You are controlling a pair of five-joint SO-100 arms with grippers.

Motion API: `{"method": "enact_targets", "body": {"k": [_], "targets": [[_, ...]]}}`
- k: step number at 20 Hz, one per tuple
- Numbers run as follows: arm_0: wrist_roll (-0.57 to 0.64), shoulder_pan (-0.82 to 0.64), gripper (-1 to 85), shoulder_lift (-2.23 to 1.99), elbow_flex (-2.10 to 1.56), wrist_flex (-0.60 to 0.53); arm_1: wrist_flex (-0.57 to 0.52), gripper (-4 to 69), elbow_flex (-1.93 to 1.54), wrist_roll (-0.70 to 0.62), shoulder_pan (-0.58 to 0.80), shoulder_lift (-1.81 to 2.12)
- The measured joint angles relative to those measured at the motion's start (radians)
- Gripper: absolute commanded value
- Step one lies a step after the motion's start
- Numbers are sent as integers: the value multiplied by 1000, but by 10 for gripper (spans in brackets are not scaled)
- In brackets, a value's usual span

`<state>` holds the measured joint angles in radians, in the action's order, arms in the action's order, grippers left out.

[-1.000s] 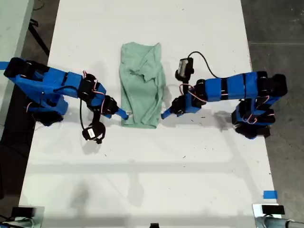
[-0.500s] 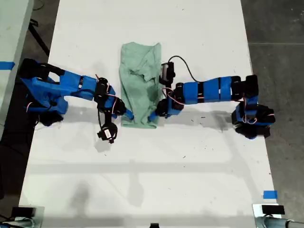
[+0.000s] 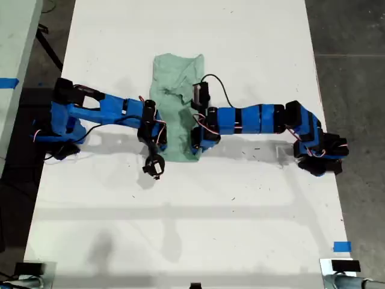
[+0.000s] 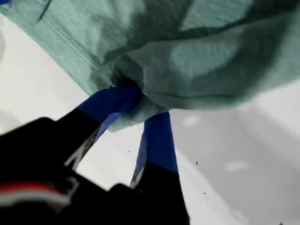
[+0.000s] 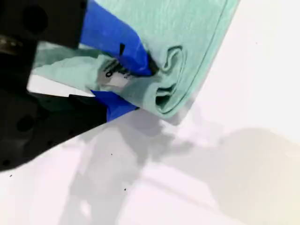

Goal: Fold t-shirt

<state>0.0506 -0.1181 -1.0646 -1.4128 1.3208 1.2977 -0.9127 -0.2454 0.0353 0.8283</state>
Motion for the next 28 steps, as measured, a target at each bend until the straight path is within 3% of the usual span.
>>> {"method": "enact_targets", "body": {"k": [6,13,16,20,28], "targets": [[-18,52,-1,2,58,18,55,-12,-2,31,-17,25],[-201,367,-1,-58,179,54,153,-12,-3,252,-267,167],[-239,414,-1,-60,230,54,140,-12,-66,310,-291,265],[-179,334,-1,-149,232,103,58,-12,-121,201,-153,313],[49,-84,-1,-350,172,123,-118,-12,-135,-46,156,368]]}}
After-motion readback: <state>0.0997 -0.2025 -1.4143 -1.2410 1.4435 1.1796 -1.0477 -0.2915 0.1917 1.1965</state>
